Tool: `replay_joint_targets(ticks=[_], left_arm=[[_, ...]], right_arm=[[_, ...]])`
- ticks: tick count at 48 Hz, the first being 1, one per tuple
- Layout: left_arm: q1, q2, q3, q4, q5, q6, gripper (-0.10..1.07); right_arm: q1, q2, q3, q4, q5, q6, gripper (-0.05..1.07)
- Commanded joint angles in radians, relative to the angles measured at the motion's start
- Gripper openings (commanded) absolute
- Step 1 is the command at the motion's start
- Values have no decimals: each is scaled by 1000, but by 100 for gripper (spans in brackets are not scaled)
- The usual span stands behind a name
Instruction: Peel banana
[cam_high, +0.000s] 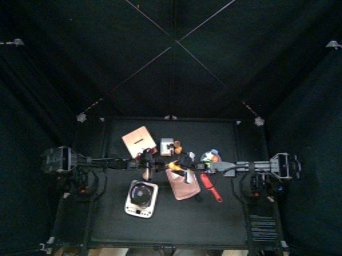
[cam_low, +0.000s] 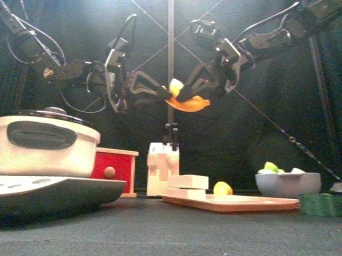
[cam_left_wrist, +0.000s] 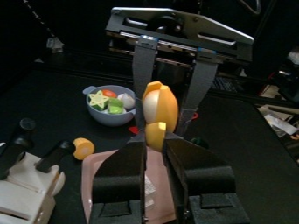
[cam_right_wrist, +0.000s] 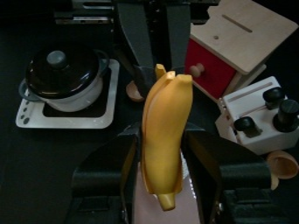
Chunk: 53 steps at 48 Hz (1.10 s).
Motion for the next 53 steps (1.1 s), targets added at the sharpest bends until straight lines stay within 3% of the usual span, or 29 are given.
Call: replay_joint_targets(ticks=[1, 11, 53], left_arm=[[5, -14, -11, -25, -6, -5, 13], [17, -18, 3, -87, -2, -3, 13], [28, -28, 23, -110, -2, -3, 10]], right_arm=[[5, -25, -15, -3, -9, -3, 68], [5, -41, -9, -2, -18, -3, 68], [5, -141, 89, 14, -140, -3, 68]])
